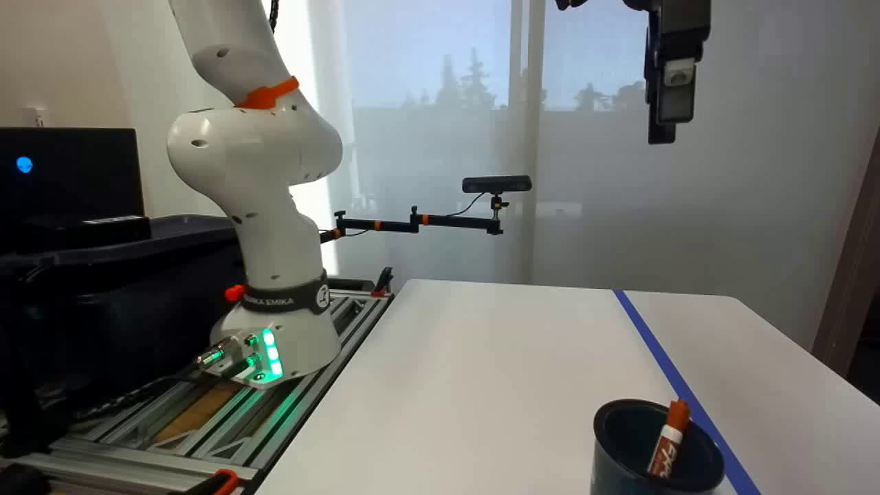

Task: Place the marker to the left of the mug

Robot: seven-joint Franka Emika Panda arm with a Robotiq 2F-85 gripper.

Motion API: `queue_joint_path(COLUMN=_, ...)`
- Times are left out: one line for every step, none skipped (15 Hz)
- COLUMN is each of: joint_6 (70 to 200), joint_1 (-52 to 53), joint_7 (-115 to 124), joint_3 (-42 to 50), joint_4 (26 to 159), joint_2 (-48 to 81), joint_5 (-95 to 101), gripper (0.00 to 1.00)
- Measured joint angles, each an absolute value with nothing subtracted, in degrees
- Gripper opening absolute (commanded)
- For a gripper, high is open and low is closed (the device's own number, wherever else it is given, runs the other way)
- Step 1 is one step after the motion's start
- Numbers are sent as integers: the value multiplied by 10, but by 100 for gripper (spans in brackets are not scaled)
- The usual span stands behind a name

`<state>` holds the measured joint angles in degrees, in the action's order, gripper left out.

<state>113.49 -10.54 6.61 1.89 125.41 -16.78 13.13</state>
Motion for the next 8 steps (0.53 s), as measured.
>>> queue_joint_path(joint_6=1135, joint_1=-105, joint_7=66, joint_3=19, joint_4=1254, joint_2=-168, joint_5=131, gripper=100)
queue_joint_path(joint_6=1135, joint_1=-105, joint_7=66, joint_3=19, joint_4=1254, joint_2=-168, joint_5=131, gripper=100)
queue_joint_path(joint_6=1135, joint_1=-105, joint_7=66, joint_3=19, joint_4=1254, joint_2=-168, joint_5=131, gripper=100)
queue_joint_path(joint_6=1135, joint_1=-105, joint_7=66, joint_3=19, joint_4=1254, joint_2=-168, joint_5=131, gripper=100)
queue_joint_path(joint_6=1135, joint_1=-105, joint_7=66, joint_3=19, joint_4=1254, joint_2=-168, joint_5=131, gripper=100)
queue_joint_path(joint_6=1135, joint_1=-105, joint_7=66, joint_3=19, joint_4=1254, joint_2=-168, joint_5=131, gripper=100)
queue_joint_path(joint_6=1135, joint_1=-104, joint_7=66, joint_3=20, joint_4=1254, joint_2=-168, joint_5=131, gripper=100)
queue_joint_path(joint_6=1135, joint_1=-102, joint_7=63, joint_3=22, joint_4=1254, joint_2=-166, joint_5=129, gripper=100)
